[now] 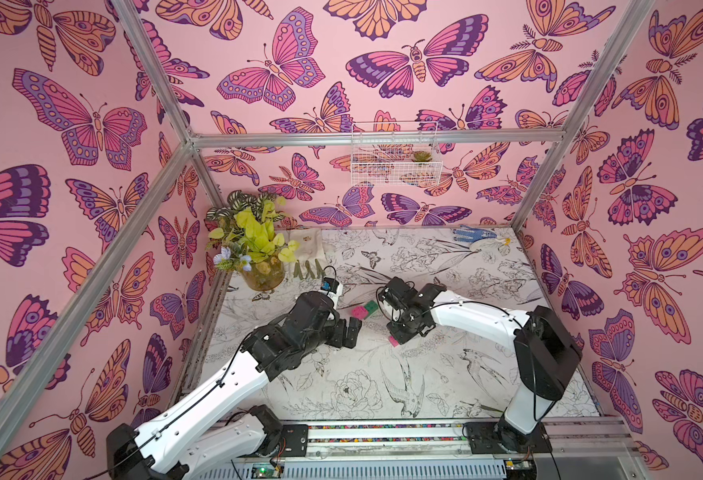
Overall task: Assemble the letter v with lego
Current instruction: Assemble the lego brick with the lego brick.
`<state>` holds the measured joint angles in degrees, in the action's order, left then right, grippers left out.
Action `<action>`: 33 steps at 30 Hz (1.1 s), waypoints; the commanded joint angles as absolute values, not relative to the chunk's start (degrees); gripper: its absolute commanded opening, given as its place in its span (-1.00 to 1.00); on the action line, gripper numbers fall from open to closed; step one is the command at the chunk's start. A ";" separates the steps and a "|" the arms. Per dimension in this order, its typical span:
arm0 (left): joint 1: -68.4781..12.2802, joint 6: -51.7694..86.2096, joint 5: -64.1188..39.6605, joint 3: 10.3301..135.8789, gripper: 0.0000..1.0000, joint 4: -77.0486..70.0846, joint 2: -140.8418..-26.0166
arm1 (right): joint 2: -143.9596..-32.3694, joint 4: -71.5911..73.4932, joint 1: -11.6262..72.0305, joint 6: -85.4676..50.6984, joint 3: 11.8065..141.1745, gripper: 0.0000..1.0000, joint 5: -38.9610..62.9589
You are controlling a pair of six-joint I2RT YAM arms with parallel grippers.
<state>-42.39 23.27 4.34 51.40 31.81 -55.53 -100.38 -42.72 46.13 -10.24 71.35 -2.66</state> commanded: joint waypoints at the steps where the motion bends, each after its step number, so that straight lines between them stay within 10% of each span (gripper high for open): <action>1: -42.10 23.55 5.02 52.20 1.00 33.29 -55.59 | -99.34 -43.48 46.10 -9.22 70.43 -0.60 -2.00; 33: -42.10 23.33 4.92 52.45 1.00 33.31 -56.95 | -98.63 -33.70 46.18 -15.42 64.39 -0.60 -1.01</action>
